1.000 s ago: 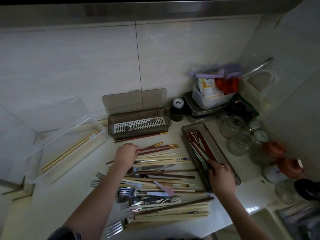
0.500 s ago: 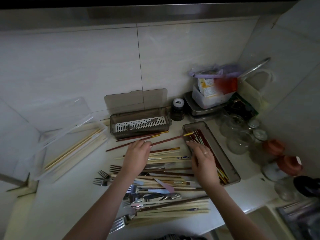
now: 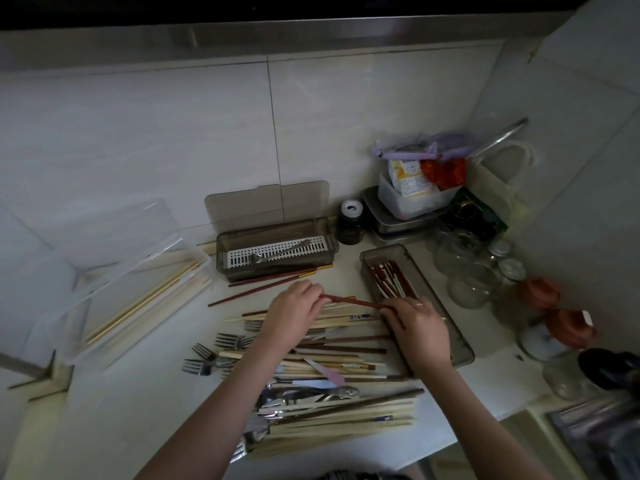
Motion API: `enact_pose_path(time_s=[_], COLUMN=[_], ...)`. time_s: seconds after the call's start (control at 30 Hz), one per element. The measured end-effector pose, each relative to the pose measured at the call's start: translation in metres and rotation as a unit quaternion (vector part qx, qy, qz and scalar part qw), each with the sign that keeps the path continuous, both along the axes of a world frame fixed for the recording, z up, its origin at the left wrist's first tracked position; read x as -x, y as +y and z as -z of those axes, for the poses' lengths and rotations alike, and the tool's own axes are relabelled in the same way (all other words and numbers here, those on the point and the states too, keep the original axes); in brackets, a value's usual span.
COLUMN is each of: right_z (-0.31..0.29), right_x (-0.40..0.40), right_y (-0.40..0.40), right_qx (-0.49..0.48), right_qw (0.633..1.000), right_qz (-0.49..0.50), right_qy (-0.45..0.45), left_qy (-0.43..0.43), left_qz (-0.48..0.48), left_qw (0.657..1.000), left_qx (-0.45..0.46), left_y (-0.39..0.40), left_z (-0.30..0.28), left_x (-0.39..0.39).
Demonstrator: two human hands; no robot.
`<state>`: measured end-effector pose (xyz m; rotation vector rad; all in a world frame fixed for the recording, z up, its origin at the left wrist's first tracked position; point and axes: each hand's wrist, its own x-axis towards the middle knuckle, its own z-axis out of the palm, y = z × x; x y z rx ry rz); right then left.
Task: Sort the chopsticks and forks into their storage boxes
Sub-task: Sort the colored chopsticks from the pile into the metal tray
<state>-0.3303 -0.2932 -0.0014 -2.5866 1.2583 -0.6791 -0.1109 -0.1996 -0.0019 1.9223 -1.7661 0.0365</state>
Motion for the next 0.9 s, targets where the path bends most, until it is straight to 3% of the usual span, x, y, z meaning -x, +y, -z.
enact_pose_path(time_s=[0.13,0.23,0.37,0.6,0.9], right_z=[0.006,0.01,0.025,0.031,0.028], right_x=[0.026,0.032,0.026,0.023,0.023], right_y=[-0.013,-0.019,-0.019,-0.016,-0.01], right_qx=[-0.105,-0.176,-0.248,-0.24,-0.231], right_qw=[0.989,0.976,0.96,0.958,0.963], right_qz=[0.099,0.12,0.129,0.152,0.132], right_qy=[-0.024,-0.052,0.012,0.033,0.047], left_qy=[0.038,0.028,0.016,-0.021,0.054], left_qz=[-0.071,-0.125,-0.175,-0.196,-0.215], left_qw=[0.996,0.987,0.974,0.951,0.939], left_qx=[-0.049,-0.093,-0.144,-0.237,-0.264], left_y=[0.005,0.009,0.012,0.011,0.01], left_z=[0.009,0.021,0.031,0.041,0.047], left_x=[-0.026,-0.048,-0.069,-0.089,-0.095])
